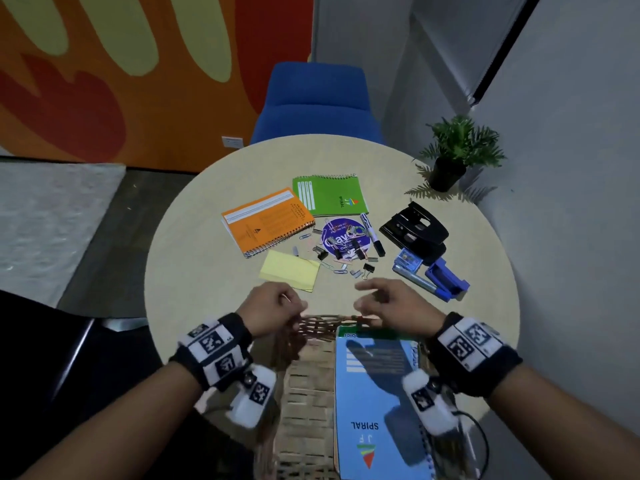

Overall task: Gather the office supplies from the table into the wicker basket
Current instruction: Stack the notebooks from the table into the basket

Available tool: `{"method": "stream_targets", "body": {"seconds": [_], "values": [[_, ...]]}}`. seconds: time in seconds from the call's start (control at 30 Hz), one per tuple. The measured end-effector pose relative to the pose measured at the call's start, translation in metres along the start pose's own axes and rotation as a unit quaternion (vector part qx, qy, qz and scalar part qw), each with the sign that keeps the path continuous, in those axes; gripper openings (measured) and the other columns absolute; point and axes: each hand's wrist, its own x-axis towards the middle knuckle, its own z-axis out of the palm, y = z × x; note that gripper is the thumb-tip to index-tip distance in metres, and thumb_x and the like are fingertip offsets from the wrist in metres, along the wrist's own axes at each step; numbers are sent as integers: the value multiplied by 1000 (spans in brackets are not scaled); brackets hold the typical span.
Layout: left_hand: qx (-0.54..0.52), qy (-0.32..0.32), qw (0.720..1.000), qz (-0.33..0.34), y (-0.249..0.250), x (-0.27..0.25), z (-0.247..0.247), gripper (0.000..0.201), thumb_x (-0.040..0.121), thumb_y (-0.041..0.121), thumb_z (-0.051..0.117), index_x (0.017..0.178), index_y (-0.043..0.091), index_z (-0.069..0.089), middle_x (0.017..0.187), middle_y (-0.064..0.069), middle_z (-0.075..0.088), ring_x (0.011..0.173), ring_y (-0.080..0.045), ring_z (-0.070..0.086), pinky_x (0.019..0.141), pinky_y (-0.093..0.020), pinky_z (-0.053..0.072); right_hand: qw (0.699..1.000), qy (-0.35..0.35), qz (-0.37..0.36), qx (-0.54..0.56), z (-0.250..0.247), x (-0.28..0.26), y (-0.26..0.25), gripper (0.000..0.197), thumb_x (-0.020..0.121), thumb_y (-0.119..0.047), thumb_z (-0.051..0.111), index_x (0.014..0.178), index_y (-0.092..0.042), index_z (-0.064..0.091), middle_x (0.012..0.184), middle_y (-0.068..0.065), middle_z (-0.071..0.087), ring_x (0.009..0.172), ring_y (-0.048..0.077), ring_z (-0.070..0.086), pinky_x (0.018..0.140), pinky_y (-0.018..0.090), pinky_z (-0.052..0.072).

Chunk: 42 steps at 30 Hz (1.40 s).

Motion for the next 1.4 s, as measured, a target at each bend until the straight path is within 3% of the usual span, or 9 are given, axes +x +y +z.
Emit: {"method": "stream_targets", "body": {"seconds": [0.2, 0.43, 0.63, 0.73, 0.83, 0.9, 1.1, 1.27, 1.4], "values": [[65, 186, 980, -21, -33, 107, -109, 11, 86, 21, 64, 84, 10, 64, 90, -8, 70, 90, -24, 65, 77, -28, 45, 917, -12, 110, 383, 44, 115, -69, 7, 94, -9, 51, 90, -7, 57, 94, 12, 63, 85, 22, 61, 78, 31, 55], [251, 129, 957, -69, -77, 215, -157, 58, 89, 30, 61, 137, 2, 43, 136, -20, 51, 123, -34, 51, 100, -41, 44, 819, 12, 182, 545, 121, 197, -69, 10, 90, 0, 53, 98, 5, 56, 88, 18, 51, 76, 25, 52, 73, 36, 53], [348, 90, 931, -59, -105, 250, -139, 49, 93, 36, 49, 129, 3, 40, 133, -22, 45, 121, -39, 46, 98, -48, 45, 788, 35, 208, 579, 139, 238, -64, 16, 86, -8, 61, 96, 0, 51, 93, 17, 50, 77, 27, 53, 62, 38, 50], [364, 121, 921, -66, -109, 240, -128, 45, 90, 37, 54, 122, 7, 45, 128, -17, 46, 118, -35, 46, 95, -45, 46, 814, 57, 215, 537, 137, 234, -70, 11, 89, -10, 60, 88, -2, 51, 91, 18, 56, 82, 26, 60, 66, 36, 54], [341, 121, 926, -110, -111, 230, -129, 45, 93, 41, 50, 121, 5, 49, 126, -19, 51, 116, -35, 50, 95, -42, 44, 919, 101, 176, 337, 137, 235, -72, 20, 91, -22, 58, 78, -7, 52, 78, 17, 62, 57, 21, 60, 52, 31, 52], [293, 100, 944, -119, -118, 219, -129, 43, 95, 40, 45, 118, 4, 52, 122, -20, 57, 111, -35, 55, 92, -40, 46, 970, 155, 114, 151, 134, 235, -71, 22, 90, -27, 58, 76, -13, 49, 83, 18, 65, 68, 28, 65, 68, 37, 55], [133, 78, 983, -97, -103, 159, -127, 49, 98, 44, 38, 84, 6, 65, 89, -16, 68, 91, -34, 65, 73, -32, 44, 995, 71, -59, 31, 104, 203, -88, 28, 91, -9, 54, 72, -26, 41, 61, -2, 48, 59, 18, 50, 65, 36, 45], [-344, 26, 936, -66, -55, 95, -108, 37, 100, 40, 35, 113, 16, 60, 103, -7, 70, 91, -23, 67, 77, -34, 54, 985, -3, -163, 53, 60, 120, -102, 19, 94, -2, 51, 85, -18, 45, 55, -10, 39, 52, 6, 37, 51, 17, 35], [-306, 29, 951, 24, -16, 42, -82, 19, 99, 18, 45, 110, 16, 61, 95, -5, 70, 84, -20, 65, 71, -32, 53, 988, 32, -147, 23, 9, 48, -75, 23, 92, -2, 56, 113, -1, 47, 66, 7, 49, 56, 10, 46, 52, 16, 38]]}}
